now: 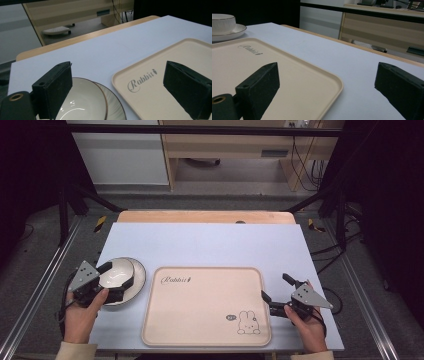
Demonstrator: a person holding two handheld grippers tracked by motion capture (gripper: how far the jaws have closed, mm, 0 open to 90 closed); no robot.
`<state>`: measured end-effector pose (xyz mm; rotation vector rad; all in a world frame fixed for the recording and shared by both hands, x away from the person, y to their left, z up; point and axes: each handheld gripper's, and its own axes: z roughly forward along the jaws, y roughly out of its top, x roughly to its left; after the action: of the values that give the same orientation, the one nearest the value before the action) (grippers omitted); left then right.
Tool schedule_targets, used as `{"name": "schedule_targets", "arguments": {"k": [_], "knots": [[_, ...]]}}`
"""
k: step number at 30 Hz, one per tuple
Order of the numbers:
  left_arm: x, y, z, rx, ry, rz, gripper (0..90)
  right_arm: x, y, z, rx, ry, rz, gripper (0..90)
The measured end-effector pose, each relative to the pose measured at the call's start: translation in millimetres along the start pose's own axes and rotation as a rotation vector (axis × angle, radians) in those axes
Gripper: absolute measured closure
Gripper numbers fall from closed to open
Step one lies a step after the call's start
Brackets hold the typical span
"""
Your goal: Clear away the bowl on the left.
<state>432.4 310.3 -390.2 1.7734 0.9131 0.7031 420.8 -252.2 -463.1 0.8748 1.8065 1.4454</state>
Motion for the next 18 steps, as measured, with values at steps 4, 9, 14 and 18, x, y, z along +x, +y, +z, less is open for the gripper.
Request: {"name": "schedule_targets", "arguments": {"k": [4, 9, 14, 18], "knots": [[13.9, 4.6, -0.2, 0.087, 0.024, 0.024, 8.2, -0.8, 0.5, -1.0, -0.002, 0.000, 0.002, 5.9], [32.5, 17.9, 0.0, 0.171, 0.070, 0.019, 9.8, -2.2, 0.1, -1.0, 0.000, -0.004, 0.001, 5.4], [42.0, 34.7, 3.7, 0.227, 0.072, 0.042, 10.1, -0.3, 2.1, -2.5, -0.004, -0.006, -0.005, 5.3], [49.8, 44.5, 7.1, 0.258, 0.076, 0.047, 10.6, -0.5, 1.5, -1.5, 0.002, -0.008, -0.008, 5.3]]}}
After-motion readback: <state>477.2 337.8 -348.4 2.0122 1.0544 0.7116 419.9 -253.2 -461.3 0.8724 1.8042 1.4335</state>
